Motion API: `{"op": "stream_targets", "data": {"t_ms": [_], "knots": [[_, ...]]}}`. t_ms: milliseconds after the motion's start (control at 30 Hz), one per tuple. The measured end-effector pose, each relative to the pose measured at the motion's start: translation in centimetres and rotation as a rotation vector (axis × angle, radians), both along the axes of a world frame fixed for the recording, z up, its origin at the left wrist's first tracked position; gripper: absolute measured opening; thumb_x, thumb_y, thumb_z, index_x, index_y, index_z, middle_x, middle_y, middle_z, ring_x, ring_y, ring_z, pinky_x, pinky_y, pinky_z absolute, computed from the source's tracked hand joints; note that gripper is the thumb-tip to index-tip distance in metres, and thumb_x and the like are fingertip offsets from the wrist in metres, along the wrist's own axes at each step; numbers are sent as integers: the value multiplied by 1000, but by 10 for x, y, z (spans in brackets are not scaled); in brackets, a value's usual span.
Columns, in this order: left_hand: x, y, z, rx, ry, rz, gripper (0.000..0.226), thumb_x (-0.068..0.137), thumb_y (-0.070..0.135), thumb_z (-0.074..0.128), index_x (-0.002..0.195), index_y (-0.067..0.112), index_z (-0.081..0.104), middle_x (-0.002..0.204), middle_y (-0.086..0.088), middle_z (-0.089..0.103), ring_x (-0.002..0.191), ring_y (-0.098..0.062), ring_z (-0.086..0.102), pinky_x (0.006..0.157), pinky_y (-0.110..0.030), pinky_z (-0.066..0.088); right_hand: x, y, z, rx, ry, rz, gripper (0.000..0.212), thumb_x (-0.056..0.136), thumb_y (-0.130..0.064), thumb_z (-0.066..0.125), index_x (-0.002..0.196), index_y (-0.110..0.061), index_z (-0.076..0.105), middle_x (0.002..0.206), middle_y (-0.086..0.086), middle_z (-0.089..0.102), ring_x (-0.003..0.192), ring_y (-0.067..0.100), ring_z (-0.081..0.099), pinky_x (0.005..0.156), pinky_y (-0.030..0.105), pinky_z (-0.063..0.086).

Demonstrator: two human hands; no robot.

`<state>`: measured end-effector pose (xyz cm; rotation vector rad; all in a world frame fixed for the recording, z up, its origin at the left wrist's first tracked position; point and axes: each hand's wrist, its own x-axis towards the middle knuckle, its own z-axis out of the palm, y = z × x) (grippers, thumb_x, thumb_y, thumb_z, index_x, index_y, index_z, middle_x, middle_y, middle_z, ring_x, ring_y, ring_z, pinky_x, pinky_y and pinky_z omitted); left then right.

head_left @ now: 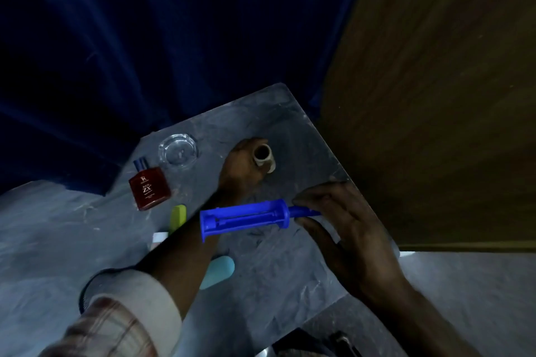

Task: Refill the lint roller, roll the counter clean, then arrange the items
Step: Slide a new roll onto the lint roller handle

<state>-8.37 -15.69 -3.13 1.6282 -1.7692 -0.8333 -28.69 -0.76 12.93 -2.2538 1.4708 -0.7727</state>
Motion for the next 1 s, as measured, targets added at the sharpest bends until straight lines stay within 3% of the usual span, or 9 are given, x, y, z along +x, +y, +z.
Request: {"op": "stream_targets", "data": {"t_ms": [67,133,200,267,433,567,800,900,1000], "knots": [[5,11,7,38,215,162,49,84,15,87,130,20,71,123,-5,76,115,-28,74,95,-48,62,-4,-4,1,-4,-2,-8,23,92,-21,68,115,-16,70,117,-3,65,109,13,60,89,35,53],[14,26,22,50,441,320,40,82,26,88,118,33,74,106,11,79,98,-14,78,75,-33,65,-8,-10,2,-21,-3,-15,24,91,-19,68,114,-14,71,116,-1,66,109,15,61,87,38,54],[29,45,44,-11,582,414,34,79,38,86,110,40,74,101,19,79,96,-2,75,82,-22,60,-13,-15,2,-45,0,-12,24,93,-21,65,115,-12,71,117,2,66,109,17,62,87,40,55],[43,69,67,-9,750,498,34,77,44,87,109,40,77,107,14,80,104,-5,75,91,-26,61,-17,-22,4,-68,-13,8,25,95,-20,63,117,-11,71,118,2,66,110,20,62,88,43,54],[68,128,122,-4,1081,691,37,81,39,86,111,19,77,110,-3,80,104,-19,77,79,-25,64,-15,-39,15,-110,-34,90,28,94,-21,63,122,-17,68,119,-1,64,108,20,61,88,46,52],[81,162,163,-45,1170,766,31,86,33,75,111,14,74,111,-6,79,105,-20,77,84,-31,67,-2,-47,25,-168,-55,135,28,94,-20,64,120,-12,70,115,2,66,103,22,62,83,48,51],[97,196,195,-204,1066,842,29,76,44,81,98,25,80,108,0,80,106,-17,77,82,-34,68,18,-49,40,-246,-127,223,28,93,-17,65,119,-10,70,114,1,65,102,22,62,82,48,49],[102,206,201,-238,1105,837,49,62,62,94,96,29,82,109,1,80,106,-15,79,79,-31,67,19,-52,45,-257,-154,237,28,93,-17,65,120,-12,69,113,-3,64,99,21,61,82,47,49],[102,213,206,-263,1040,809,56,59,71,94,98,31,83,109,3,81,108,-14,79,78,-30,67,23,-52,49,-281,-148,246,26,93,-17,65,118,-12,70,112,-1,65,97,22,61,79,49,48]]}}
